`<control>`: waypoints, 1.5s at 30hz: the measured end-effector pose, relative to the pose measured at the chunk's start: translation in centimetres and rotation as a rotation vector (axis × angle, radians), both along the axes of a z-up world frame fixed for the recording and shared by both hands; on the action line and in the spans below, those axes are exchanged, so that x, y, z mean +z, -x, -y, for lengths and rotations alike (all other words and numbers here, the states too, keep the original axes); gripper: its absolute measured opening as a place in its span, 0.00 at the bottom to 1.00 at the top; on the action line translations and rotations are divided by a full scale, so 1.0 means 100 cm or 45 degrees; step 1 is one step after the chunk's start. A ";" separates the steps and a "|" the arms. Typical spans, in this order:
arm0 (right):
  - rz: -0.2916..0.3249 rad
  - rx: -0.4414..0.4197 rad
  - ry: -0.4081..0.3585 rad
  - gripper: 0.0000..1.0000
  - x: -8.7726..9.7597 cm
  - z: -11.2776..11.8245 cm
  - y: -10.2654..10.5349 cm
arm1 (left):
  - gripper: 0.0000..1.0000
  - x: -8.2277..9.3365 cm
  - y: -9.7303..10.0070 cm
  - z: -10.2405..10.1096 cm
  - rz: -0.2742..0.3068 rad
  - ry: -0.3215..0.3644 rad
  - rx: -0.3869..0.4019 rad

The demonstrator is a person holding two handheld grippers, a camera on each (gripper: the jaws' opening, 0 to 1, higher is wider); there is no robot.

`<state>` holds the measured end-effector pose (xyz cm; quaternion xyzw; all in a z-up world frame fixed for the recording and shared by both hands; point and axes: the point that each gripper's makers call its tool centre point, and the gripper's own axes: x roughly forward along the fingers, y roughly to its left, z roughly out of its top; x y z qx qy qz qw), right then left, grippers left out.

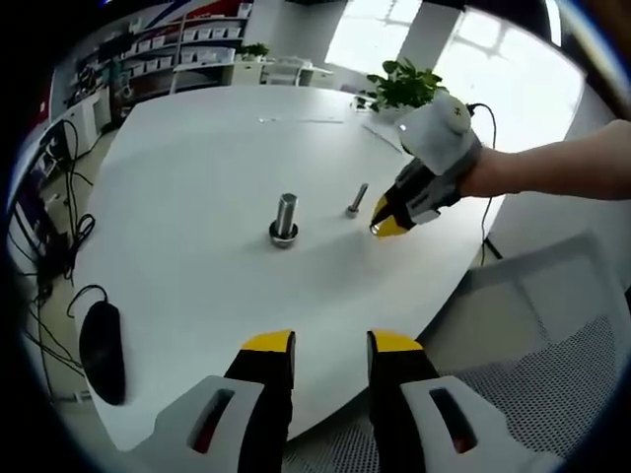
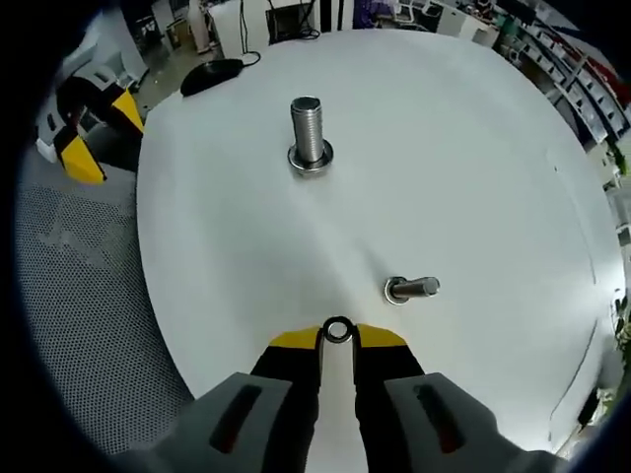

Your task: Place the washer onto the threaded stud by aligning its center hole with the stud, sliding it down to the base, and recovering from edge contact or off-axis alignment until the washer reaches the visible bottom stop.

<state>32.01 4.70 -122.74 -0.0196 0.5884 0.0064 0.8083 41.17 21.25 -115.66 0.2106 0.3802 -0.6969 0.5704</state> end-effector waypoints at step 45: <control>0.083 0.019 0.071 0.14 0.040 0.040 -0.030 | 0.27 -0.005 -0.001 -0.001 -0.001 -0.004 -0.014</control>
